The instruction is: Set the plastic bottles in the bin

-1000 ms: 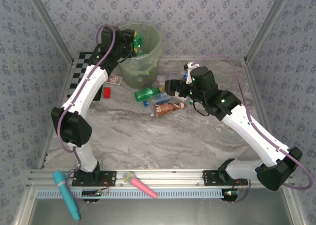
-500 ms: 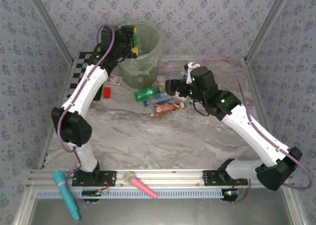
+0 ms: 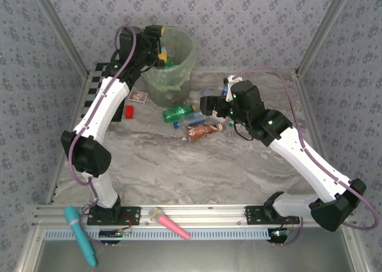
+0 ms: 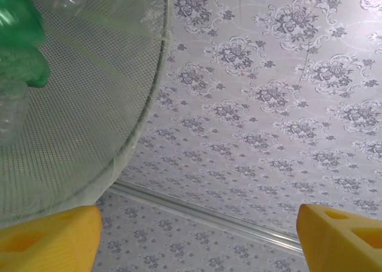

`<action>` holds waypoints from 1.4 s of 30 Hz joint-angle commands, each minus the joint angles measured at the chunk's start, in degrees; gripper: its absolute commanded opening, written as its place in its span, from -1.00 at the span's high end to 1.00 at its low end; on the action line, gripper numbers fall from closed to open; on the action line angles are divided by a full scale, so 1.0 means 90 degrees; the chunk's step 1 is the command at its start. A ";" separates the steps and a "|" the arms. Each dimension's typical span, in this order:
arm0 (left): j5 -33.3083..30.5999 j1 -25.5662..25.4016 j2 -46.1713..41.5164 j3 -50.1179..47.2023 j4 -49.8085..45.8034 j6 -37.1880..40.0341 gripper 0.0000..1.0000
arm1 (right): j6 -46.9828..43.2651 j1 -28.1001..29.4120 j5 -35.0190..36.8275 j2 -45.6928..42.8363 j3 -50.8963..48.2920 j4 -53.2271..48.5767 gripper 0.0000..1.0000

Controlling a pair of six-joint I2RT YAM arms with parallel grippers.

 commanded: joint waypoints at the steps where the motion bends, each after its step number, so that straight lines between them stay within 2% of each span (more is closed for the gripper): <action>1: 0.0071 -0.0008 -0.0068 0.0366 -0.0189 0.0261 -0.70 | 0.0083 -0.0007 0.0097 -0.0140 -0.0076 0.0016 -0.99; 12: 0.0139 -0.0057 -0.0373 0.0395 -0.1121 0.1816 -0.78 | 0.0271 -0.0169 -0.0041 -0.0104 -0.0134 -0.0186 -0.99; 20: 0.0116 -0.0266 -0.0757 0.0216 -0.1898 0.3436 -0.85 | 0.0629 -0.0977 -0.0644 0.0208 -0.0164 -0.0306 -0.99; 23: -0.0047 -0.0438 -0.0898 0.0160 -0.2255 0.4139 -0.99 | 0.0746 -0.1357 -0.0892 0.0411 -0.0173 -0.0367 -0.99; 27: -0.0150 -0.0675 -0.1104 0.0001 -0.2404 0.4915 -0.99 | 0.0827 -0.1927 -0.1252 0.0702 -0.0331 -0.0251 -0.99; 32: -0.0063 -0.0814 -0.1350 -0.0528 -0.2404 0.5447 -0.99 | 0.0288 -0.2382 -0.1368 0.1410 -0.0215 -0.0209 -0.99; 38: 0.0056 -0.0858 -0.1677 -0.1104 -0.2641 0.5849 -0.99 | -0.0608 -0.2425 -0.1133 0.2565 0.0405 -0.0663 -0.99; 42: 0.0032 -0.0858 -0.1936 -0.1566 -0.2688 0.5921 -0.99 | -0.0820 -0.2559 -0.1361 0.3168 0.0416 -0.0895 -0.95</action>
